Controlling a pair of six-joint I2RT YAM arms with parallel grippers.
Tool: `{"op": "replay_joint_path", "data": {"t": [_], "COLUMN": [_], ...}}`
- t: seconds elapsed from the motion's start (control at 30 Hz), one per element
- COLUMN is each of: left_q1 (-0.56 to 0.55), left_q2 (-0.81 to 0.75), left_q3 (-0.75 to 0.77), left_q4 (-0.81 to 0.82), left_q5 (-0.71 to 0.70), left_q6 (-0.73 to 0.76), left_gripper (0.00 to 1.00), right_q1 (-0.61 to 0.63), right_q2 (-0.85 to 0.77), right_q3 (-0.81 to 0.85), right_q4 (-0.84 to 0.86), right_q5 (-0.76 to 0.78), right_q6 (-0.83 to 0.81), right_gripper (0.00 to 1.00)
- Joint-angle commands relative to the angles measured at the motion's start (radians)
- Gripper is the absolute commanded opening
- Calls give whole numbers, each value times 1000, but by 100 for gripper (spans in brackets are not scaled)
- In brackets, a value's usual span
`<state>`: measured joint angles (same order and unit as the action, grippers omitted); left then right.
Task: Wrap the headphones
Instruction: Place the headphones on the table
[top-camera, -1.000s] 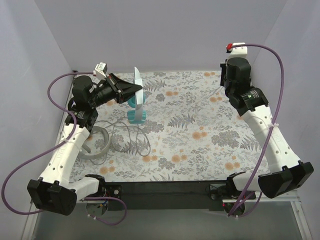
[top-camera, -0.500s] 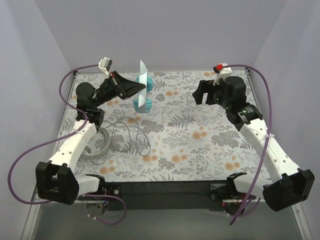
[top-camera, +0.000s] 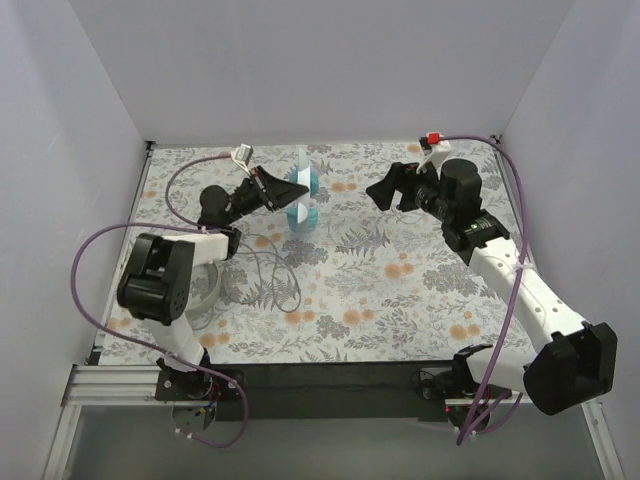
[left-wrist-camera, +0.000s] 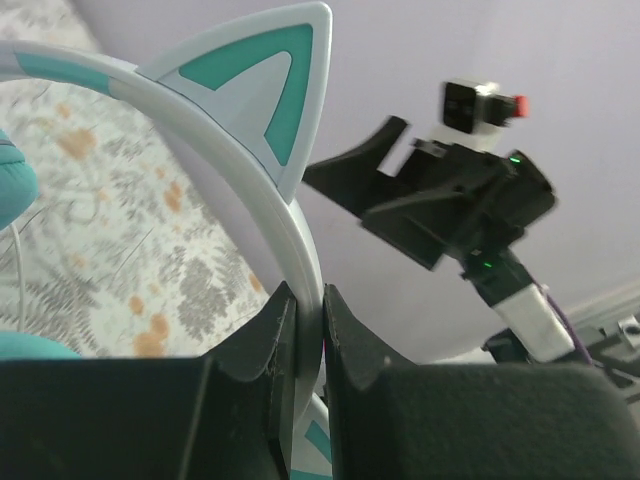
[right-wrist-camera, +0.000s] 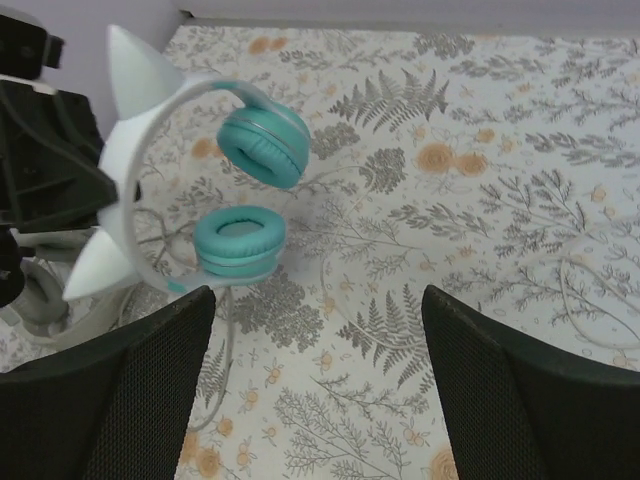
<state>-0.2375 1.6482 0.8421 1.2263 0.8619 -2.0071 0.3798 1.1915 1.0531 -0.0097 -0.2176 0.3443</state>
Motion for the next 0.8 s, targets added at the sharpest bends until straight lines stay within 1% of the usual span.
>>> {"op": "replay_joint_path", "data": {"t": [0.0, 0.03, 0.2, 0.37, 0.5, 0.6, 0.63, 0.67, 0.73, 0.77], "left_q1": [-37, -40, -39, -14, 23, 52, 75, 85, 119, 130], "left_q2": [132, 213, 344, 392, 407, 409, 403, 400, 394, 391], "left_q3": [-5, 5, 41, 20, -20, -47, -54, -63, -78, -84], "left_q4": [528, 600, 607, 605, 605, 604, 598, 589, 570, 559], "left_q5": [-75, -84, -80, -58, -28, 3, 9, 23, 64, 77], "left_q6": [-852, -869, -880, -900, -904, -909, -907, -909, -900, -898], "left_gripper": [0, 0, 0, 0, 0, 7, 12, 13, 20, 27], "right_q1": [1, 4, 27, 65, 148, 197, 206, 215, 249, 255], "right_q2": [32, 40, 95, 152, 256, 350, 373, 396, 459, 480], "right_q3": [-39, -45, -77, -85, -35, 36, 54, 88, 133, 152], "right_q4": [30, 30, 36, 82, 123, 129, 140, 143, 149, 151], "right_q5": [52, 63, 104, 116, 129, 144, 144, 144, 158, 162], "right_q6": [30, 33, 28, 36, 55, 67, 71, 76, 76, 79], "right_gripper": [89, 89, 88, 88, 89, 88, 88, 88, 88, 88]}}
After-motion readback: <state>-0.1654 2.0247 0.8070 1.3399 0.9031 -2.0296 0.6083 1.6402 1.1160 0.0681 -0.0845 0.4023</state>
